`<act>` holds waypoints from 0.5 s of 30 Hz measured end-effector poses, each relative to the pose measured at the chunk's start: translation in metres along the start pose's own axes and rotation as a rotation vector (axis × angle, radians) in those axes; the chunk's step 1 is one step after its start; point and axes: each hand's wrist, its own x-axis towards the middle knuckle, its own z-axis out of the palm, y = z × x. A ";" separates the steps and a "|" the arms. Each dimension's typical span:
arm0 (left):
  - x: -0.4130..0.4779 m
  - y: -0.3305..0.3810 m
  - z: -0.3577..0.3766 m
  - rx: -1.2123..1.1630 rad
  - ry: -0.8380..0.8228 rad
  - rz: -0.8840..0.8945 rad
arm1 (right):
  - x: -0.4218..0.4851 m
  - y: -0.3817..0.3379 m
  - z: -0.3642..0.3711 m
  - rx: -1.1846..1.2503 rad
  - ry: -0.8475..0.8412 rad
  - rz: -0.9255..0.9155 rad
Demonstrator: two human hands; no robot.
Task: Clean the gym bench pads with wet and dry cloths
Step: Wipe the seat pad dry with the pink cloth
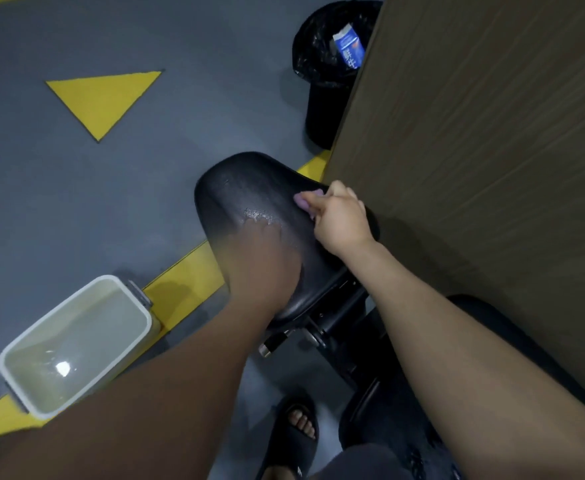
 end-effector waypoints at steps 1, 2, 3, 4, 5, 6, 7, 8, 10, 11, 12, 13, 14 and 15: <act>0.003 -0.007 -0.008 -0.046 -0.059 0.011 | -0.001 -0.002 0.001 0.003 0.010 0.005; 0.006 -0.017 -0.017 -0.076 -0.114 0.034 | -0.003 -0.005 0.003 0.016 0.026 0.016; 0.008 -0.028 -0.025 -0.083 -0.146 0.055 | -0.005 -0.008 0.006 0.032 0.046 0.025; 0.009 -0.042 -0.031 -0.081 -0.165 0.055 | -0.010 -0.014 0.009 0.040 0.062 0.016; 0.009 -0.056 -0.037 -0.087 -0.195 0.031 | -0.016 -0.020 0.013 0.038 0.066 -0.021; 0.007 -0.070 -0.040 -0.105 -0.248 -0.007 | -0.025 -0.027 0.017 0.034 0.057 -0.087; 0.003 -0.081 -0.041 -0.141 -0.308 -0.038 | -0.035 -0.033 0.020 0.035 0.038 -0.179; -0.002 -0.089 -0.039 -0.200 -0.361 -0.065 | -0.047 -0.038 0.022 0.040 0.010 -0.290; -0.007 -0.097 -0.034 -0.332 -0.427 -0.095 | -0.063 -0.039 0.018 0.034 -0.062 -0.483; -0.007 -0.098 -0.033 -0.378 -0.443 -0.106 | -0.061 -0.035 0.015 0.018 -0.085 -0.539; -0.005 -0.099 -0.033 -0.399 -0.451 -0.112 | -0.054 -0.031 0.014 -0.007 -0.088 -0.562; -0.002 -0.099 -0.033 -0.402 -0.461 -0.117 | -0.043 -0.026 0.015 -0.031 -0.069 -0.542; 0.001 -0.101 -0.033 -0.391 -0.473 -0.115 | -0.029 -0.024 0.016 -0.039 -0.024 -0.482; 0.004 -0.101 -0.036 -0.370 -0.482 -0.105 | -0.014 -0.024 0.017 -0.029 0.022 -0.382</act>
